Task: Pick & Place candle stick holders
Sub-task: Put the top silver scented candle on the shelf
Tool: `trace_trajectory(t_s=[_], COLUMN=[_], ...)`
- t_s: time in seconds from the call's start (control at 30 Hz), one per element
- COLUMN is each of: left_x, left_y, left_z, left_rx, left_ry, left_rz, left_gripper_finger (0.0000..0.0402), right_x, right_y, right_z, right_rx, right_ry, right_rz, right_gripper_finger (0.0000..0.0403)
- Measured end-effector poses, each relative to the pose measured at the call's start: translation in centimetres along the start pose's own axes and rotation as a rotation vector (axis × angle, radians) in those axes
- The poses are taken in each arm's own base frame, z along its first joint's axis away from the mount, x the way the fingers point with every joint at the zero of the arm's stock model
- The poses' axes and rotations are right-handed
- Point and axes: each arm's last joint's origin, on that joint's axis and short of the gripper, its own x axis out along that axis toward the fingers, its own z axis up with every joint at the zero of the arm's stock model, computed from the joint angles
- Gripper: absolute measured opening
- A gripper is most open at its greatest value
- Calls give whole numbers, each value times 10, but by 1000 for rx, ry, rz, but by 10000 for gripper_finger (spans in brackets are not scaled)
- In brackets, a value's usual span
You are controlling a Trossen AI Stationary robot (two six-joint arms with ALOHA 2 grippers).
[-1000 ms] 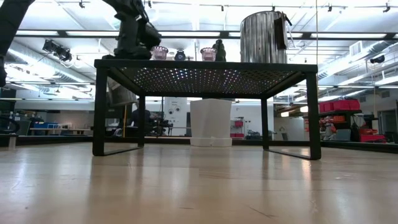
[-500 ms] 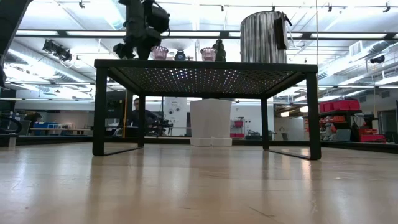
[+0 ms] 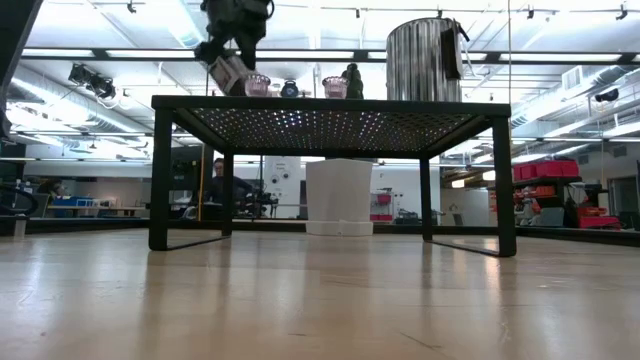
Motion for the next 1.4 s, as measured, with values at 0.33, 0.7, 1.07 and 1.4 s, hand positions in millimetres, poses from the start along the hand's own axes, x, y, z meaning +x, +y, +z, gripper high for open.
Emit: trace_trajectory(t_s=[0.33, 0.7, 1.07, 1.4], left_x=[-32, -62, -61, -52], left_y=[-33, -80, -128, -163], left_z=[-7, -25, -48, -58], left_rx=[62, 172, 308, 361], left_ry=[-110, -190, -151, -128], left_rz=[-90, -203, -281, -331], left_gripper_finger=[369, 369, 369, 369], right_x=[0, 0, -3, -32], right_y=[0, 0, 0, -4], right_z=[0, 0, 0, -4], right_rx=[0, -1, -22, -31], right_ry=[-1, -1, -4, -20], right_rz=[0, 0, 1, 4], right_gripper_finger=[23, 23, 23, 23])
